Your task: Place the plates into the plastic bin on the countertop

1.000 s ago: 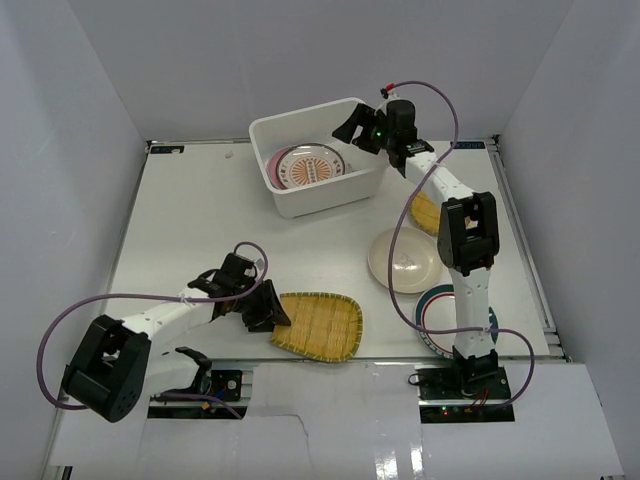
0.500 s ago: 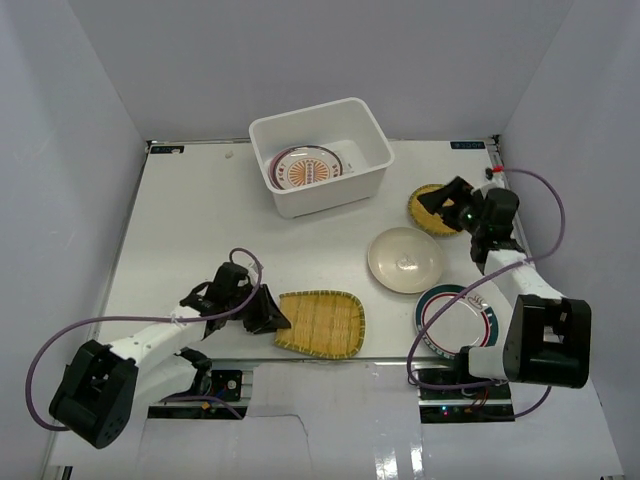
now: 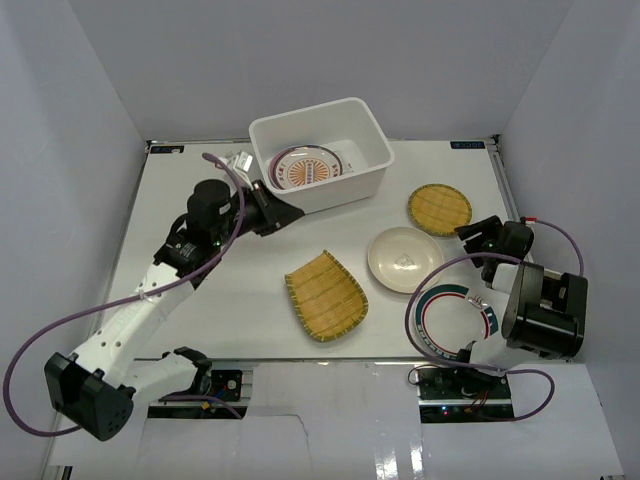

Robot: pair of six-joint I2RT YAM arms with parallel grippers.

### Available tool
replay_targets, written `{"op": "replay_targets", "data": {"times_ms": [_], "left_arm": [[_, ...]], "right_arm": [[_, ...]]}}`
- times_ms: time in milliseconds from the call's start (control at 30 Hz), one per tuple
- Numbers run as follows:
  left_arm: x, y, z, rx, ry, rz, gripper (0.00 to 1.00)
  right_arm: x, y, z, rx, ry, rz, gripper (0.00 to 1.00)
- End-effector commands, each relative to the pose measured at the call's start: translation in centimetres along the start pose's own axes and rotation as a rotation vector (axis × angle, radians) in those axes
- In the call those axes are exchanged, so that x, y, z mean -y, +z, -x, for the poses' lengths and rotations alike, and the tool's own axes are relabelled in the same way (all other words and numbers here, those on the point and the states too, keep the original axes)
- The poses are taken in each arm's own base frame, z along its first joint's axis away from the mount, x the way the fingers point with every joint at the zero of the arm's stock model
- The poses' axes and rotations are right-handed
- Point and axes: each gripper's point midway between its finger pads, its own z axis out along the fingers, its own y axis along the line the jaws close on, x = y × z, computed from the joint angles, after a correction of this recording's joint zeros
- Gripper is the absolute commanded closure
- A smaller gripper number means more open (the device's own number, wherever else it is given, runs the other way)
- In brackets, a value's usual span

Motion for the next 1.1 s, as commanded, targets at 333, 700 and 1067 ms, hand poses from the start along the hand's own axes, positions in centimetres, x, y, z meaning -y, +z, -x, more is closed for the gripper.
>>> {"op": "replay_targets", "data": {"times_ms": [333,700,1067], "left_arm": [[-5.5,2.1,-0.2,-0.094,0.027,0.263,1.00],[-13.8,-5.0,-16.5,-0.399,-0.283,0.421,0.15],[-14.7,-1.5,-19.8,-0.378,-0.321,0.336,0.14]], "right_arm": [[0.4,2.4,-0.8,-0.035,0.067,0.056,0.30],[0.4,4.9,-1.3,-0.031,0.195,0.118,0.62],[-4.3,3.2,2.6,0.096,0.229,0.298,0.92]]}}
